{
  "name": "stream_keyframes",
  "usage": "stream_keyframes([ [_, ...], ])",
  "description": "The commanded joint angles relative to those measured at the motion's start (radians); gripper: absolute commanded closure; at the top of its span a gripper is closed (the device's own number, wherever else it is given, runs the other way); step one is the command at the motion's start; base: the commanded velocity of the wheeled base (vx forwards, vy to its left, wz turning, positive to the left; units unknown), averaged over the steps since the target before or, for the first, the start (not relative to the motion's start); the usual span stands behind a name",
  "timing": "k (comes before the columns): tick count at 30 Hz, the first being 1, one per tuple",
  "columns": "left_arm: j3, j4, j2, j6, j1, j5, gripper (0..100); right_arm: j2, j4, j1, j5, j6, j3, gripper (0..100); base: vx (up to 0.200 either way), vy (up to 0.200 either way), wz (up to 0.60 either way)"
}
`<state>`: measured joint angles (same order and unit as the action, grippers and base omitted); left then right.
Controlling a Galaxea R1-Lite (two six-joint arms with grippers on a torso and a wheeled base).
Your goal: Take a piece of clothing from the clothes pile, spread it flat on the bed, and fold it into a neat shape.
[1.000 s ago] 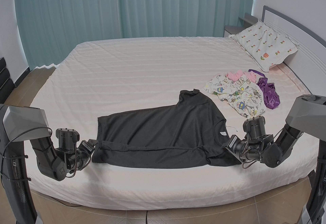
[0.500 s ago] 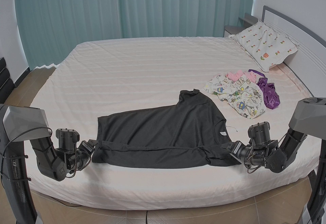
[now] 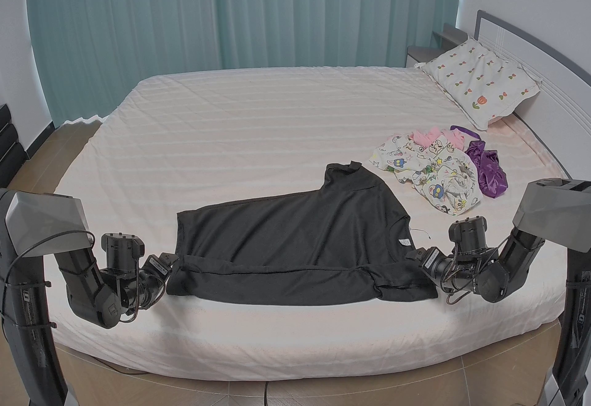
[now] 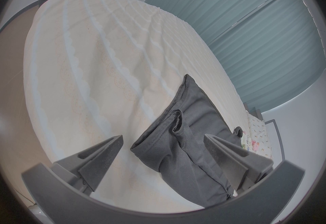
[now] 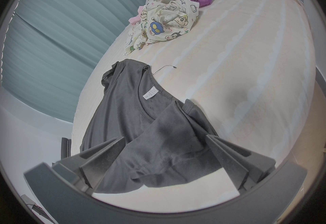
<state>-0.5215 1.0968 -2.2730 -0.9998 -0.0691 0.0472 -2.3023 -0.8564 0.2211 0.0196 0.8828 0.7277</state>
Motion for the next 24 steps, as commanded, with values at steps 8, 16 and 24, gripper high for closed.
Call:
stream_keyframes([
  [8, 0.000, 0.000, 0.000, 0.000, 0.002, 0.000, 0, -0.055, 0.008, -0.002, 0.005, 0.002, 0.038, 100, 0.000, 0.000, 0.00],
  [16, 0.000, 0.000, 0.000, 0.000, 0.002, 0.000, 0, 0.032, 0.007, -0.005, 0.003, 0.002, -0.040, 100, 0.000, 0.000, 0.00],
  [24, 0.000, 0.002, 0.000, 0.000, 0.002, 0.000, 0, 0.155, 0.019, -0.003, -0.020, 0.002, -0.103, 100, 0.000, 0.000, 0.00],
])
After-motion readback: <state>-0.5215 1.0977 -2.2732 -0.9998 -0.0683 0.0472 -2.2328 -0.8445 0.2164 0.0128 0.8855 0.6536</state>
